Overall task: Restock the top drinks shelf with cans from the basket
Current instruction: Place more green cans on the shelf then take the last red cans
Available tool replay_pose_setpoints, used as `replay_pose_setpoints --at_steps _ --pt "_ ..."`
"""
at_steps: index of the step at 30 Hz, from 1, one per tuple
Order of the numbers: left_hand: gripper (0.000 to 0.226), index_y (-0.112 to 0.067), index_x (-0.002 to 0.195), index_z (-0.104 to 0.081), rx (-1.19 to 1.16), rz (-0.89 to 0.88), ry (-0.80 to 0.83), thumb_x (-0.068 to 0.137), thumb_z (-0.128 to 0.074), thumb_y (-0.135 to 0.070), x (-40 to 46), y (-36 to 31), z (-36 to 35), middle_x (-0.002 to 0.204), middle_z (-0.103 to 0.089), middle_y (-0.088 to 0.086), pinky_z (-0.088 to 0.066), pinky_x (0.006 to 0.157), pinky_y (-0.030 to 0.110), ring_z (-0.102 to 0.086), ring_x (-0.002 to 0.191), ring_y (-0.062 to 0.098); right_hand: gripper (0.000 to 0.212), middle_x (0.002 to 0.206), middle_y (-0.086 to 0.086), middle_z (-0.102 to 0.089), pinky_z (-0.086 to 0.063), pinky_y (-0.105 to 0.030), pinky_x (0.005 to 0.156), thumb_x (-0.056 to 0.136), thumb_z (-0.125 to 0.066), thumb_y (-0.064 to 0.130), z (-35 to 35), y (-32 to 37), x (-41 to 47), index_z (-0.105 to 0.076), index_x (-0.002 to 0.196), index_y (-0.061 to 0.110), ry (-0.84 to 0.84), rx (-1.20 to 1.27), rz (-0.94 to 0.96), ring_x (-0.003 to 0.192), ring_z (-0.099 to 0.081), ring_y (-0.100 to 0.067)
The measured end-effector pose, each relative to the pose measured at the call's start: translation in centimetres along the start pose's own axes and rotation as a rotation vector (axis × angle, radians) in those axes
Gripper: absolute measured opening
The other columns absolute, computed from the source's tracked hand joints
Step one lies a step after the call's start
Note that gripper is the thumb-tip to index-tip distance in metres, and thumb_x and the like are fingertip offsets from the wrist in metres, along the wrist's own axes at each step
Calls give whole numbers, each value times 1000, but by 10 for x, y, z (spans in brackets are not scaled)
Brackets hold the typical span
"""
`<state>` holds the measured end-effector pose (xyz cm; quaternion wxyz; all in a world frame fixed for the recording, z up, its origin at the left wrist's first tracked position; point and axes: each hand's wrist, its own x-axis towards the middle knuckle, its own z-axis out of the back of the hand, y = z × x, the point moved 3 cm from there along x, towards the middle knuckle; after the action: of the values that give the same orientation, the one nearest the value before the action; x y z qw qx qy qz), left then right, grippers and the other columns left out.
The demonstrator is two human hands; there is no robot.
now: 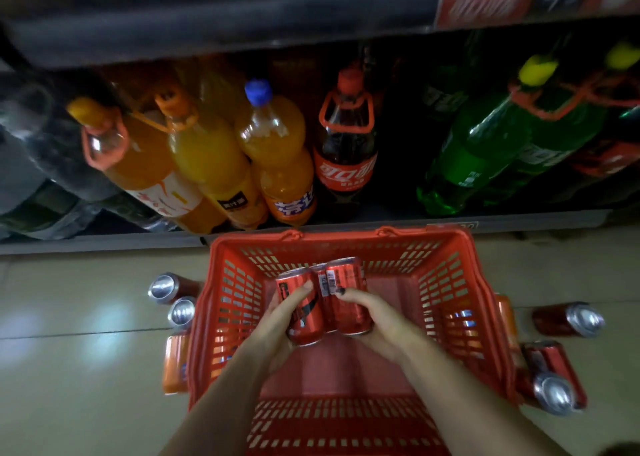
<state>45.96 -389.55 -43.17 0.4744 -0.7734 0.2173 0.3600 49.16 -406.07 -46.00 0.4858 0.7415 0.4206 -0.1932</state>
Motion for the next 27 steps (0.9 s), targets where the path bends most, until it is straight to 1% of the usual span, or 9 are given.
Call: replay_pose_setpoints --at_steps 6,11,14,16,17,19,21,23,27 --pt "51 -27 134 -67 14 -94 -5 85 -79 -32 -145 -91 -33 126 -75 8 -53 105 58 -72 117 30 47 128 -9 -71 -46 -58 108 87 -75 22 -96 84 -132 -64 132 28 2 -97 79 122 -66 -31" --pt "51 -20 135 -66 39 -221 -10 86 -79 -25 -299 -210 -77 128 -74 14 -50 109 57 -69 122 35 45 120 -5 -75 -54 -42 95 87 -72 9 -208 198 -273 -66 129 25 -7 -152 190 113 -71 -25" --pt "51 -21 133 -66 63 -330 -12 85 -82 -23 -398 -301 -110 125 -75 13 -58 99 49 -73 114 30 47 118 -3 -76 -57 -38 87 86 -74 9 -279 276 -353 -65 128 26 28 -176 290 111 -71 -23" --pt "51 -20 132 -66 75 -409 -4 82 -79 -23 -464 -366 -132 120 -77 12 -62 86 42 -76 106 26 48 118 -4 -76 -58 -45 92 85 -75 8 -327 332 -405 -65 128 26 55 -184 363 111 -72 -24" --pt "51 -20 131 -65 91 -456 4 82 -77 -23 -495 -398 -143 119 -78 10 -62 85 41 -76 106 25 49 119 -4 -75 -55 -47 99 84 -76 8 -352 361 -431 -65 129 25 69 -193 409 113 -71 -25" --pt "48 -22 130 -66 128 -564 16 83 -75 -25 -557 -463 -165 118 -79 7 -61 86 40 -76 108 24 54 123 -3 -74 -51 -49 106 82 -81 13 -401 418 -478 -63 132 25 104 -235 504 118 -69 -24" --pt "44 -24 127 -66 136 -670 33 84 -74 -26 -612 -525 -184 117 -79 5 -62 84 38 -76 108 23 58 124 0 -73 -50 -49 107 79 -84 23 -449 473 -523 -63 133 29 128 -270 602 118 -69 -20" --pt "43 -25 126 -67 139 -772 35 83 -75 -27 -663 -581 -198 118 -79 5 -64 84 38 -76 107 22 60 124 2 -73 -52 -45 105 77 -84 30 -492 524 -566 -62 133 31 161 -305 709 117 -69 -18" --pt "59 -24 137 -63 208 -961 89 83 -83 -37 -753 -676 -217 127 -75 6 -57 97 49 -72 118 27 62 125 1 -72 -56 -37 97 79 -81 30 -568 607 -640 -58 136 26 235 -376 925 116 -69 -17"
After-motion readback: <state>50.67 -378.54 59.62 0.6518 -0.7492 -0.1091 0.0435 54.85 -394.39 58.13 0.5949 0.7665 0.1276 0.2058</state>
